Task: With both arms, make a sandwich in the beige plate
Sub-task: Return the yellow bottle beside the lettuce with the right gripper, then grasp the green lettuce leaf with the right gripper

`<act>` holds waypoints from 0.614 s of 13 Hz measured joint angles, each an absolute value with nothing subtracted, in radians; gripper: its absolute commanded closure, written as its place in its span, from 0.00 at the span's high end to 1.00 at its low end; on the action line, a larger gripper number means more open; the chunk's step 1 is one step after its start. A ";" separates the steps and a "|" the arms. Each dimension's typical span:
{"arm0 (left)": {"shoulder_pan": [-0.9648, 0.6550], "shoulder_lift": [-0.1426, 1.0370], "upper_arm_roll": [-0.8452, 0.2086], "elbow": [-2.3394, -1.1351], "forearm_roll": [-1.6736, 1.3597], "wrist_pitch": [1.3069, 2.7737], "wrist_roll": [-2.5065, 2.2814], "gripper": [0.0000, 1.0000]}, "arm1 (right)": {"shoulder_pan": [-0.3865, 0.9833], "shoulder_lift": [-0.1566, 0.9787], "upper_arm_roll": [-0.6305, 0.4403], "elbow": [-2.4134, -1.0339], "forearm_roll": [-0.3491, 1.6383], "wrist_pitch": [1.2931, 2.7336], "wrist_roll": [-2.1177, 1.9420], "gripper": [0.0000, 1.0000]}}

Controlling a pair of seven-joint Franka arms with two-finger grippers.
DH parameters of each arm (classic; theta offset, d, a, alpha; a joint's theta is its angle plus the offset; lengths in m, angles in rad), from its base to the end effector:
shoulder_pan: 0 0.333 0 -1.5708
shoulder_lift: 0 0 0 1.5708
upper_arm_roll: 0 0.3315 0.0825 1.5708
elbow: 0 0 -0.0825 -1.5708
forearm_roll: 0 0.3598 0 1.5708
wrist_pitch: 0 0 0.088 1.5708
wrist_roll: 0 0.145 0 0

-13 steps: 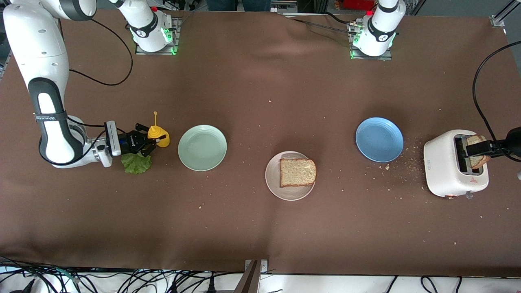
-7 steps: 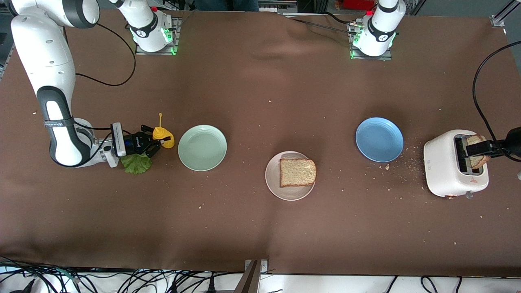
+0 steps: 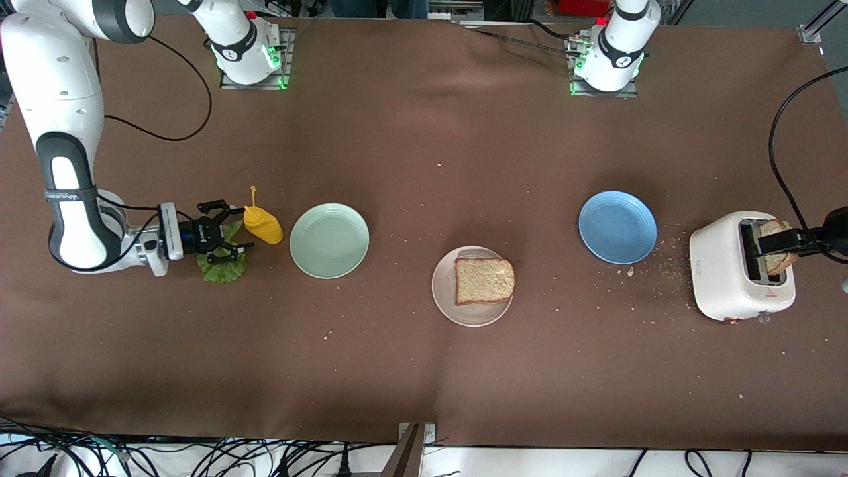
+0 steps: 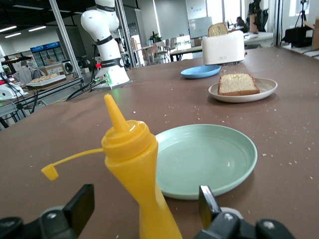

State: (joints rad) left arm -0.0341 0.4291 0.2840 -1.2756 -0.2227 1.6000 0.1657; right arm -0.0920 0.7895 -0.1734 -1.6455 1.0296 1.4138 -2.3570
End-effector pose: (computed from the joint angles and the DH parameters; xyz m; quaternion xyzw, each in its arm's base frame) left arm 0.6457 0.0967 0.4891 0.9968 0.0405 -0.0328 0.0602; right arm 0.5827 -0.0083 0.1753 -0.5481 -0.5985 -0.2826 0.5114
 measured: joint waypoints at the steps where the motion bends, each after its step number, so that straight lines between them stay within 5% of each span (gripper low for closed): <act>1: -0.034 0.429 0.284 -1.276 -0.223 1.600 0.166 1.00 | -0.093 0.765 -0.182 -1.633 1.011 1.410 -2.275 1.00; 8: -0.035 0.429 0.284 -1.276 -0.223 1.600 0.166 1.00 | -0.085 0.658 -0.191 -1.536 0.814 1.480 -1.650 1.00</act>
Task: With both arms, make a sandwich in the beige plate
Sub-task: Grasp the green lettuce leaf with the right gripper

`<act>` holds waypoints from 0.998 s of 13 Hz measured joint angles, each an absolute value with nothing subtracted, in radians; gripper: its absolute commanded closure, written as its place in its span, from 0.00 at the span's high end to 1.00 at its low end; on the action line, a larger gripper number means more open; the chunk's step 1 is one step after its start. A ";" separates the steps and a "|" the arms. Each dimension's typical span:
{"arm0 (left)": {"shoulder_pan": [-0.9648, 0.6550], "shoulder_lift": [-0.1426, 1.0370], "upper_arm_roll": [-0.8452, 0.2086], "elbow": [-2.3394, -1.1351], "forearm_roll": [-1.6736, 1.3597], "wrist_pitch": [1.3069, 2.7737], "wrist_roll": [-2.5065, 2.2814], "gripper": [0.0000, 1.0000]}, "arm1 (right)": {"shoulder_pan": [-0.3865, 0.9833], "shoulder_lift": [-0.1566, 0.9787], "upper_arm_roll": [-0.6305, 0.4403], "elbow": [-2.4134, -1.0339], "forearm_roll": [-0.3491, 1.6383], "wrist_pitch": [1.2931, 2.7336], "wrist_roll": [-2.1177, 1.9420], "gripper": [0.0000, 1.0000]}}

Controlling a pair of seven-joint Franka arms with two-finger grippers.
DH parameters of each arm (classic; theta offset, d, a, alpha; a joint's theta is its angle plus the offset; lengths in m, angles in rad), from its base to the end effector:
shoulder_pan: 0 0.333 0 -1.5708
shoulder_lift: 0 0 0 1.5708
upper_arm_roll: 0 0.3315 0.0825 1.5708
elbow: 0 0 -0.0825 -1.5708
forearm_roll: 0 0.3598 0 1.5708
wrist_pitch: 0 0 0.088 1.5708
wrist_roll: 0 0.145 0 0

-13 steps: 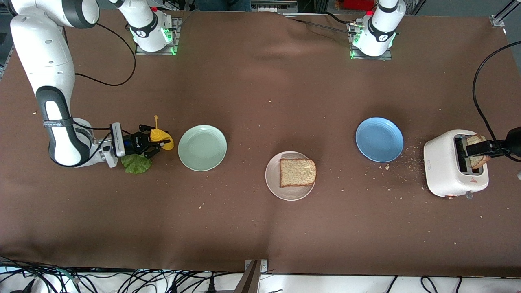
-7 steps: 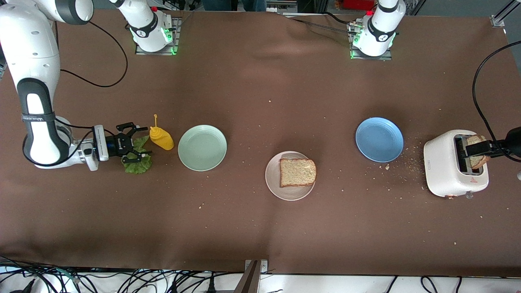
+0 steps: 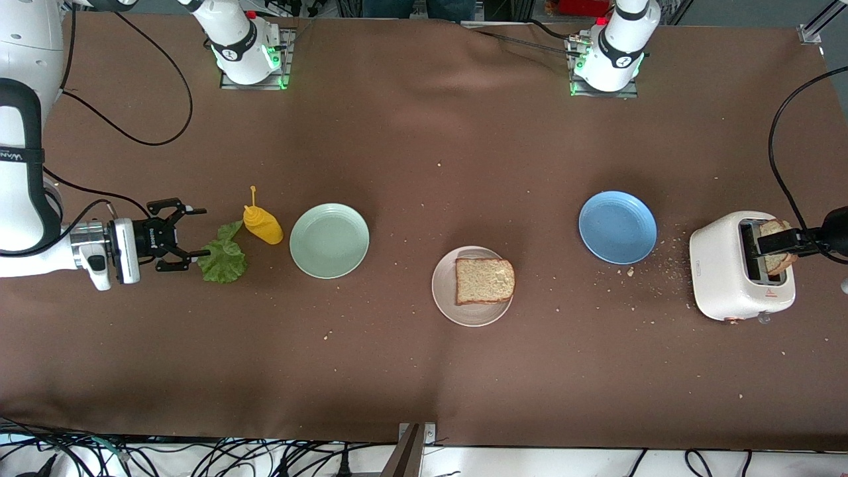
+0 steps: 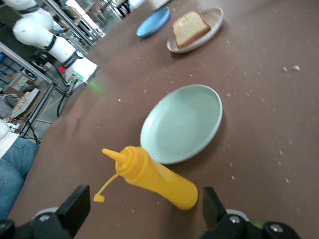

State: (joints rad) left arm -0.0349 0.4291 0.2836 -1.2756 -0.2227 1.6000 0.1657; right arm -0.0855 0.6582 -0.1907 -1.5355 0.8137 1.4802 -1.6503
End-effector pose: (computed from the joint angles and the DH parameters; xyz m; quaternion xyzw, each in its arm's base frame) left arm 0.6458 0.0960 0.4891 0.9968 0.0399 -0.0328 0.0602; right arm 0.6157 -0.0421 0.2663 -0.7497 -0.4814 -0.0863 0.4459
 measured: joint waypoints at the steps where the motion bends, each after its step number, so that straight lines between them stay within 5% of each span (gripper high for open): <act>1: -0.035 0.429 0.284 -1.276 -0.223 1.600 0.166 1.00 | -0.081 0.658 -0.190 -1.526 0.756 1.526 -1.574 1.00; 13: -0.035 0.429 0.284 -1.276 -0.223 1.600 0.166 1.00 | 0.064 0.726 -0.186 -1.532 0.304 1.888 -0.729 0.90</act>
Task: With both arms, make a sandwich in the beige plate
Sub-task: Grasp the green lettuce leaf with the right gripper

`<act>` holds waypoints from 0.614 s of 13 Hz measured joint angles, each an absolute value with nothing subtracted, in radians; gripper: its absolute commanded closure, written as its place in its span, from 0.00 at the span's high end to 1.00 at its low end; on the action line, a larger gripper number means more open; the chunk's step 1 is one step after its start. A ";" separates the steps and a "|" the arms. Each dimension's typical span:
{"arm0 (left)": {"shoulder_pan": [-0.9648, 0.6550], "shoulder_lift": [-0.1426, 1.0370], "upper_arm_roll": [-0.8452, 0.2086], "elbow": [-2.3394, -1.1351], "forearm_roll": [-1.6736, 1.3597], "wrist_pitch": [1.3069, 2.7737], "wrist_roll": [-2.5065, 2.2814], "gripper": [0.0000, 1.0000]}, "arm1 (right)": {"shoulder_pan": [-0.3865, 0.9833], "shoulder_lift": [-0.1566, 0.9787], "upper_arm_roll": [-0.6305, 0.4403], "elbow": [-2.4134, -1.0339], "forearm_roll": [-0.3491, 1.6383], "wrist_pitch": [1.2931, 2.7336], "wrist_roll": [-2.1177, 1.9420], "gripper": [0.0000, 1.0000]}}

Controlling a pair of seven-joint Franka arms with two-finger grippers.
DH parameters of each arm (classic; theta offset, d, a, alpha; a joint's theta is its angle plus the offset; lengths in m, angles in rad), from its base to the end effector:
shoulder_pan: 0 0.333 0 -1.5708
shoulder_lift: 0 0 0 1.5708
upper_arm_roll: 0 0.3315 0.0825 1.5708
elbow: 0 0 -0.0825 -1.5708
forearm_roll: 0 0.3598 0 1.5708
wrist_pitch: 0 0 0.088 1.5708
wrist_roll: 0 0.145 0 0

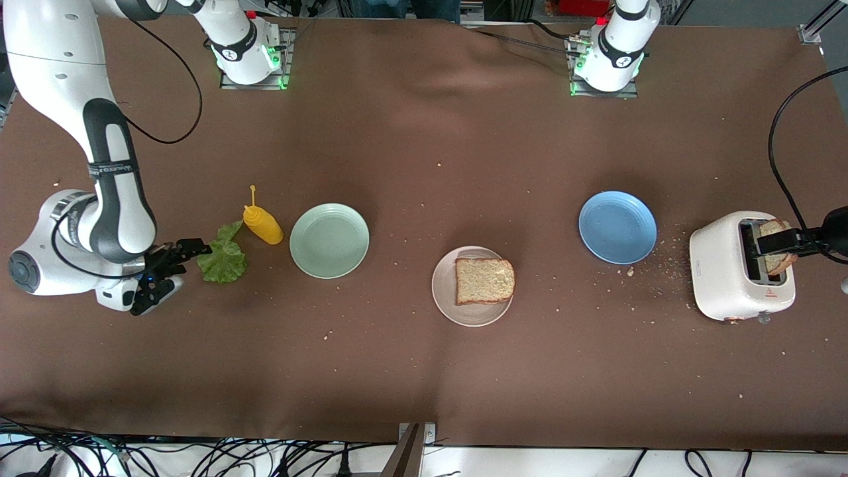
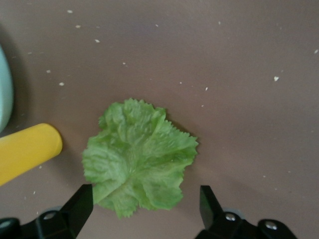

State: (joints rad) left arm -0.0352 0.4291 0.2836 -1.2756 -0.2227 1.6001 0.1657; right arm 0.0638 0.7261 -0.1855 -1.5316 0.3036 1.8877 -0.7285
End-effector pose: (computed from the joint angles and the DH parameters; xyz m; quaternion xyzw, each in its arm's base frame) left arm 0.6459 0.0958 0.4891 0.9969 0.0398 -0.0328 0.0602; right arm 0.6457 -0.0319 0.2011 -0.9536 -0.2353 0.1306 0.1348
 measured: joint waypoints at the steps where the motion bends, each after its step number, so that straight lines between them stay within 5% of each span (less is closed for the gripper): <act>1: -0.035 0.429 0.284 -1.276 -0.223 1.600 0.166 1.00 | 0.075 0.735 -0.185 -1.532 0.293 1.892 -0.688 0.85; 3: -0.035 0.429 0.284 -1.276 -0.223 1.600 0.166 1.00 | 0.089 0.751 -0.186 -1.532 0.270 1.894 -0.623 0.64; 5: -0.035 0.429 0.284 -1.276 -0.223 1.600 0.166 1.00 | 0.096 0.765 -0.186 -1.533 0.250 1.894 -0.588 0.62; 8: -0.035 0.429 0.284 -1.276 -0.223 1.600 0.166 1.00 | 0.097 0.783 -0.186 -1.538 0.224 1.894 -0.577 0.23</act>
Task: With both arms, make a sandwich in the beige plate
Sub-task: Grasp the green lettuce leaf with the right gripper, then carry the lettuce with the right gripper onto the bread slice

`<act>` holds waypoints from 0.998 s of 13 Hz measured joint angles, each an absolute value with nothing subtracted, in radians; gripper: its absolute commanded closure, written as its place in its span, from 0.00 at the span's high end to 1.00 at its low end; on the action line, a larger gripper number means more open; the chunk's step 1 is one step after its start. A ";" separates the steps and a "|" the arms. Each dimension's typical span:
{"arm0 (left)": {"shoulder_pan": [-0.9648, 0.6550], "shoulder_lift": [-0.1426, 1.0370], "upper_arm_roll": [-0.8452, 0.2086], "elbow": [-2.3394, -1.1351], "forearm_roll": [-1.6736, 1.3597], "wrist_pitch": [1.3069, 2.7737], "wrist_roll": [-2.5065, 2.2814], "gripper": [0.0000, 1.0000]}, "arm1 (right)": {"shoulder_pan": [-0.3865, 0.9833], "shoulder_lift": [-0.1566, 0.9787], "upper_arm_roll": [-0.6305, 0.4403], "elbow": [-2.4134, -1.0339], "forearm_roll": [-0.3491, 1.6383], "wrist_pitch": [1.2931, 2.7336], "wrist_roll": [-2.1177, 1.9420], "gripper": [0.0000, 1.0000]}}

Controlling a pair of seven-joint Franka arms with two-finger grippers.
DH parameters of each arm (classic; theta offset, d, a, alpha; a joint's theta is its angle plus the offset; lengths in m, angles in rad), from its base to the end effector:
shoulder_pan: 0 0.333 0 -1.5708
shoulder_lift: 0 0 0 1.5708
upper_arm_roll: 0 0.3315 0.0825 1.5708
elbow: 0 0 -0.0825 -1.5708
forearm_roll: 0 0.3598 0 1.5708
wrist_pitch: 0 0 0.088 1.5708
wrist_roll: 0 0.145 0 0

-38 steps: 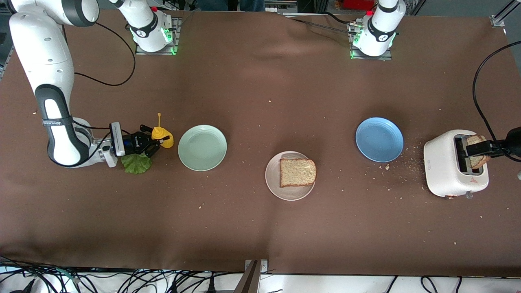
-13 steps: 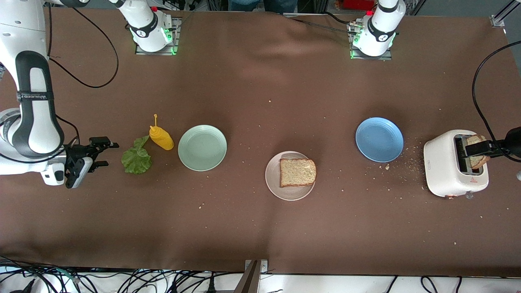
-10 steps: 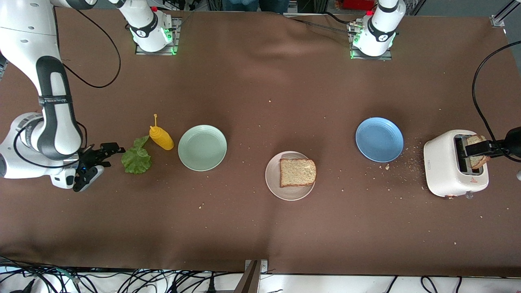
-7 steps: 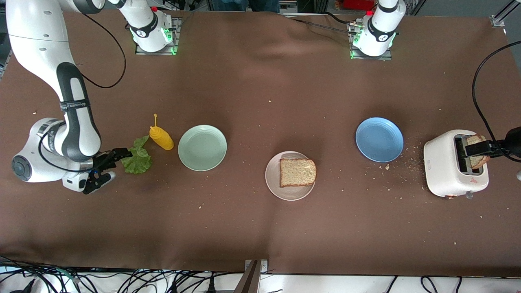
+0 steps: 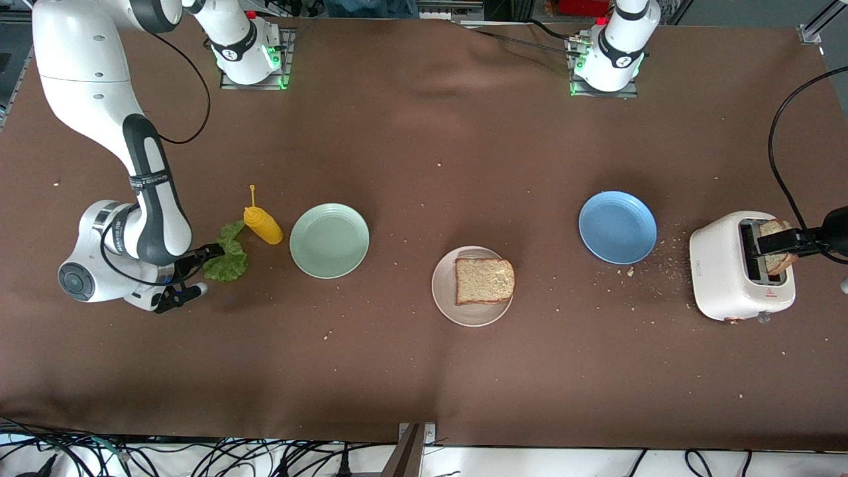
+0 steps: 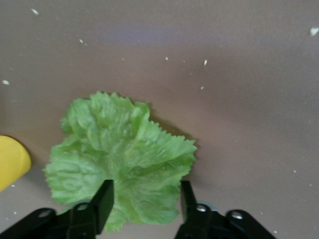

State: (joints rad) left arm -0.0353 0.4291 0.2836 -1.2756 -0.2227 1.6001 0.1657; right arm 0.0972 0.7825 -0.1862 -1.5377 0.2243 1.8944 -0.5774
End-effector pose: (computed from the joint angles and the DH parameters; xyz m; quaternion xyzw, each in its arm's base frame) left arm 0.6459 0.0958 0.4891 0.9969 0.0397 -0.0328 0.0602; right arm 0.6351 -0.0205 0.1626 -0.9596 -0.1937 0.1823 0.0920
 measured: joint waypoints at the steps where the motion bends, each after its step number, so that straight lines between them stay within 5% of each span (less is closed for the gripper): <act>1: -0.035 0.429 0.284 -1.276 -0.223 1.600 0.166 1.00 | 0.097 0.785 -0.188 -1.538 0.218 1.898 -0.576 0.10; 2: -0.035 0.429 0.284 -1.276 -0.223 1.600 0.166 1.00 | 0.096 0.785 -0.190 -1.538 0.217 1.899 -0.575 0.00; 9: -0.035 0.429 0.284 -1.276 -0.223 1.600 0.166 1.00 | 0.099 0.780 -0.190 -1.512 0.212 1.880 -0.553 0.00; 13: -0.035 0.429 0.284 -1.276 -0.223 1.600 0.166 1.00 | 0.100 0.756 -0.193 -1.366 0.174 1.699 -0.539 0.00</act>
State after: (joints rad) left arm -0.0354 0.4291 0.2836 -1.2756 -0.2227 1.6001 0.1657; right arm 0.0998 0.7563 -0.1927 -1.3663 0.1739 1.6986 -0.5392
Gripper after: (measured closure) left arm 0.000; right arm 0.938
